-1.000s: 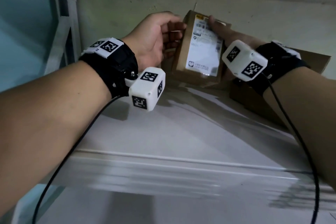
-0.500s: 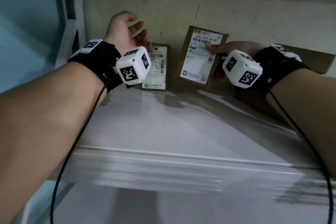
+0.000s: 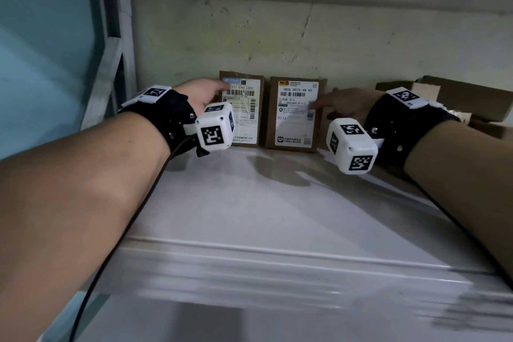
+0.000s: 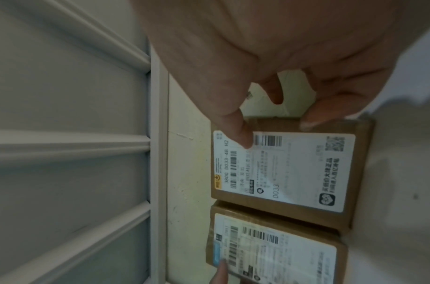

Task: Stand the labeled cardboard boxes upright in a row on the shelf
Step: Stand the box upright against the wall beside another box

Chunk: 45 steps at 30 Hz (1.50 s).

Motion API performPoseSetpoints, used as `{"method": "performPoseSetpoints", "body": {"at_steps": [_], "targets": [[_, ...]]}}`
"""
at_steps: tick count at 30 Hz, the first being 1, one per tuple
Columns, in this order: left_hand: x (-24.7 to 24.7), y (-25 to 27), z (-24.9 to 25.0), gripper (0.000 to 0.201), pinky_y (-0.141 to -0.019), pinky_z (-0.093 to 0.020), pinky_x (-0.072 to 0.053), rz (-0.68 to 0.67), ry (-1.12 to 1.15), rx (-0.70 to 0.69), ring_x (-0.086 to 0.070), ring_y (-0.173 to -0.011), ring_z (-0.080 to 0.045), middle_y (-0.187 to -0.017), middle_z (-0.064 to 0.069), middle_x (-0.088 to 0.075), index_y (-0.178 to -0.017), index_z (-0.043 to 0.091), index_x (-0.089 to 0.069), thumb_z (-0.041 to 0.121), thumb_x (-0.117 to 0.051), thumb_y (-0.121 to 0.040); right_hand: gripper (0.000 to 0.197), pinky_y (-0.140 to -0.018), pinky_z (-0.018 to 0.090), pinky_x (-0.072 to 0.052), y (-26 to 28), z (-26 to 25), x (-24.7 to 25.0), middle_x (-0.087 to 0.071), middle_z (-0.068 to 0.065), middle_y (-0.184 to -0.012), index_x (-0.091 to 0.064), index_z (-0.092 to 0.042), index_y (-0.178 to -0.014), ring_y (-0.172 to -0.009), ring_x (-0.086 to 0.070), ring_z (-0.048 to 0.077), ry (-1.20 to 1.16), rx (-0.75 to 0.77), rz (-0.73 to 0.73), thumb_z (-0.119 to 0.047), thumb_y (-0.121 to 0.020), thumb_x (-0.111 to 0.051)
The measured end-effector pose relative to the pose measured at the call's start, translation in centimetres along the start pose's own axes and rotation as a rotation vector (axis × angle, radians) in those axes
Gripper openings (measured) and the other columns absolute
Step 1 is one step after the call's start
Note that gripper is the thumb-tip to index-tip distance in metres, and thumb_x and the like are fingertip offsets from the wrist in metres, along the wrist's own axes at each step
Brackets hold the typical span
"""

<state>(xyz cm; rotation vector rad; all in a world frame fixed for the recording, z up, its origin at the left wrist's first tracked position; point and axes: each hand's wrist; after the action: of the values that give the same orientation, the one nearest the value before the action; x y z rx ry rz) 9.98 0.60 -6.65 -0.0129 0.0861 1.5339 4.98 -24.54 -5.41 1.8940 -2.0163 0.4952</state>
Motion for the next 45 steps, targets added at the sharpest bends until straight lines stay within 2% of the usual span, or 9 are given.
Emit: {"method": "performPoseSetpoints", "body": {"at_steps": [5, 8, 13, 16, 20, 29, 35, 41, 45], "targets": [[0.1, -0.5, -0.6, 0.019, -0.083, -0.046, -0.065, -0.027, 0.017, 0.066, -0.073, -0.1, -0.032, -0.115, -0.011, -0.073, -0.112, 0.012, -0.063, 0.029, -0.062, -0.106, 0.031, -0.103, 0.056, -0.049, -0.3, 0.1, -0.9, -0.052, 0.013, -0.133, -0.053, -0.006, -0.128, -0.11, -0.06, 0.037, -0.335, -0.106, -0.021, -0.023, -0.103, -0.057], [0.7, -1.1, -1.0, 0.014, -0.107, -0.052, -0.054, -0.099, 0.073, 0.086, -0.063, -0.119, -0.031, -0.126, -0.009, -0.063, -0.106, 0.011, -0.066, 0.024, -0.063, -0.103, 0.011, -0.105, 0.053, -0.048, -0.4, 0.3, -1.4, -0.055, 0.01, -0.098, -0.056, -0.01, -0.104, -0.084, -0.061, 0.036, -0.388, -0.09, -0.02, -0.02, -0.102, -0.057], [0.4, -1.9, -0.9, 0.045, -0.106, -0.055, -0.054, -0.01, 0.03, 0.106, -0.068, -0.127, -0.036, -0.139, -0.013, -0.069, -0.139, 0.012, -0.061, 0.026, -0.072, -0.097, 0.02, -0.08, 0.05, -0.056, -0.3, 0.5, -0.8, -0.058, 0.007, -0.111, -0.056, -0.009, -0.113, -0.095, -0.065, 0.038, -0.416, -0.118, -0.057, -0.021, -0.098, -0.062], [-0.8, -1.1, -0.7, 0.047, -0.107, -0.05, -0.055, 0.028, -0.12, 0.069, -0.07, -0.118, -0.032, -0.121, -0.015, -0.067, -0.142, 0.011, -0.054, 0.026, -0.071, -0.1, 0.072, -0.099, 0.06, -0.049, -1.6, 0.5, -0.6, -0.035, 0.012, -0.155, -0.033, -0.015, -0.153, -0.124, -0.054, 0.045, -0.356, -0.096, -0.014, -0.03, -0.091, -0.068], [-1.7, -0.6, -1.2, 0.013, -0.063, -0.035, -0.06, 0.054, -0.243, 0.055, -0.067, -0.075, -0.021, -0.092, -0.007, -0.068, -0.104, 0.008, -0.062, 0.021, -0.062, -0.107, 0.043, -0.091, 0.047, -0.053, -2.0, 0.8, -0.4, -0.045, 0.009, -0.143, -0.043, -0.016, -0.142, -0.093, -0.057, 0.028, -0.337, -0.038, 0.033, -0.032, -0.102, -0.052], [-1.2, -2.2, -1.7, 0.021, -0.08, -0.035, -0.058, 0.105, -0.298, 0.068, -0.058, -0.069, -0.017, -0.084, -0.004, -0.059, -0.098, 0.006, -0.06, 0.024, -0.071, -0.099, 0.026, -0.11, 0.052, -0.044, -1.8, 1.0, 0.2, -0.05, 0.013, -0.142, -0.053, -0.01, -0.105, -0.13, -0.052, 0.032, -0.428, -0.053, -0.004, -0.035, -0.099, -0.057], [-0.9, -1.4, -0.9, 0.02, -0.053, -0.026, -0.059, 0.138, -0.296, 0.001, -0.053, -0.058, -0.012, -0.075, 0.0, -0.054, -0.088, 0.01, -0.06, 0.021, -0.071, -0.101, 0.024, -0.109, 0.048, -0.044, -0.9, 0.7, 0.5, -0.053, 0.011, -0.126, -0.048, -0.01, -0.115, -0.13, -0.051, 0.031, -0.439, -0.082, 0.019, -0.03, -0.103, -0.053], [-1.3, -1.4, -1.0, 0.02, -0.07, -0.027, -0.061, 0.116, -0.113, -0.071, -0.061, -0.064, -0.011, -0.072, 0.002, -0.06, -0.082, 0.013, -0.063, 0.017, -0.074, -0.098, 0.038, -0.108, 0.048, -0.046, -1.0, 0.4, 0.5, -0.05, 0.007, -0.138, -0.047, -0.011, -0.14, -0.128, -0.053, 0.029, -0.413, -0.089, 0.08, -0.022, -0.104, -0.05], [-1.2, -1.0, -0.9, 0.017, -0.078, -0.03, -0.062, 0.078, -0.065, -0.078, -0.071, -0.075, -0.016, -0.072, -0.004, -0.077, -0.087, 0.011, -0.067, 0.017, -0.067, -0.102, 0.012, -0.087, 0.042, -0.051, -0.7, 0.2, 0.2, -0.047, 0.008, -0.127, -0.051, -0.01, -0.112, -0.111, -0.053, 0.027, -0.395, -0.099, 0.07, -0.02, -0.105, -0.048]]}}
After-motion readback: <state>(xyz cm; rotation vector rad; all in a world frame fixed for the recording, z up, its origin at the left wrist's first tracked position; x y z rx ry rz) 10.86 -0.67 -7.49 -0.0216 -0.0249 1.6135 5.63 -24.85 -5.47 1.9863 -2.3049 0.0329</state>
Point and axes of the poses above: each hand's wrist, its own y-axis away from the middle knuckle, its own x-axis out of the back of the hand, z = x × y
